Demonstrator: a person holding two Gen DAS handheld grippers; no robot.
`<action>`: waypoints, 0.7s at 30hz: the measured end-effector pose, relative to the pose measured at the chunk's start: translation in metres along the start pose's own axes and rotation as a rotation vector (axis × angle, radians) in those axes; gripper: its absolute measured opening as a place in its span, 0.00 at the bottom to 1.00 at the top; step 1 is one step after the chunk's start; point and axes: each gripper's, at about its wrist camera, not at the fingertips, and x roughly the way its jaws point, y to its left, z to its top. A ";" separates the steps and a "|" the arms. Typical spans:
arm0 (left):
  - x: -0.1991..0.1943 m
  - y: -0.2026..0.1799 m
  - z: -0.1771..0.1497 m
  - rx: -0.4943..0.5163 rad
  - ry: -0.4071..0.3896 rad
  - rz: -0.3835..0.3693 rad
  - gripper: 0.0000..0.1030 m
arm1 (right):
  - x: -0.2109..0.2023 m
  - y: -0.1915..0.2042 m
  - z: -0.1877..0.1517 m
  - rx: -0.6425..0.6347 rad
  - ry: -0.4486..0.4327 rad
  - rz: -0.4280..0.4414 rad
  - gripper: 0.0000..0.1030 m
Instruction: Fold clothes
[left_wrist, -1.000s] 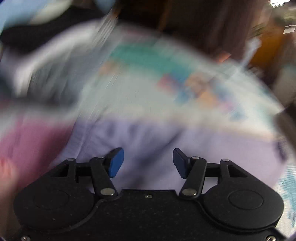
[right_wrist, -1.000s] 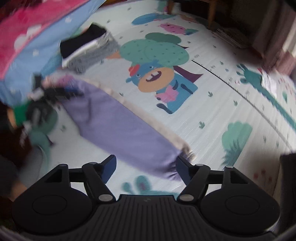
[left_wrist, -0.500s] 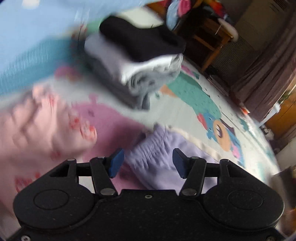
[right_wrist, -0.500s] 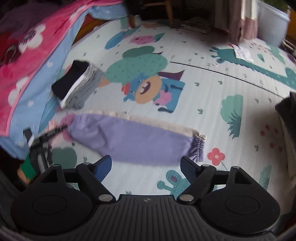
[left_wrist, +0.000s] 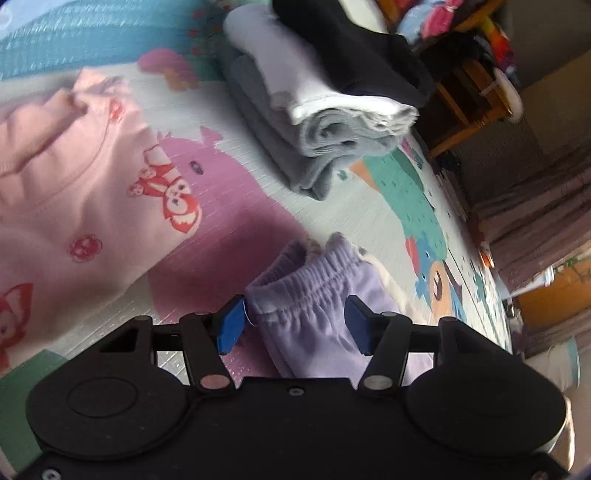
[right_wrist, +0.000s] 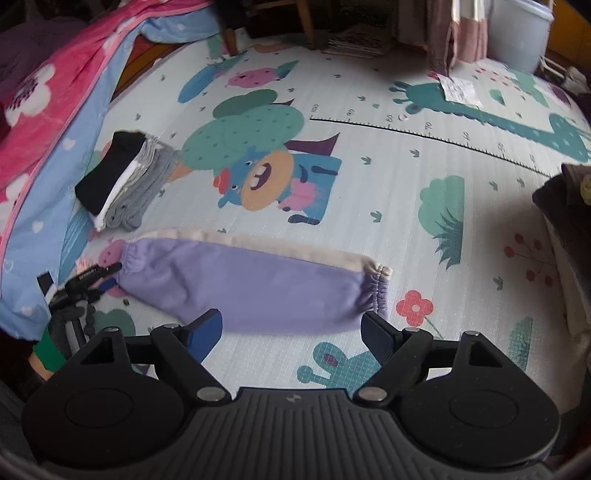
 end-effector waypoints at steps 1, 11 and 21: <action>0.005 0.000 0.001 -0.018 -0.002 -0.007 0.55 | 0.000 -0.001 0.001 0.013 -0.005 0.006 0.80; 0.056 -0.021 0.009 -0.053 0.083 -0.147 0.53 | -0.005 0.005 0.010 0.011 -0.027 0.027 0.83; 0.049 -0.056 0.018 0.032 0.029 -0.131 0.16 | -0.011 -0.014 0.016 0.092 -0.060 0.030 0.83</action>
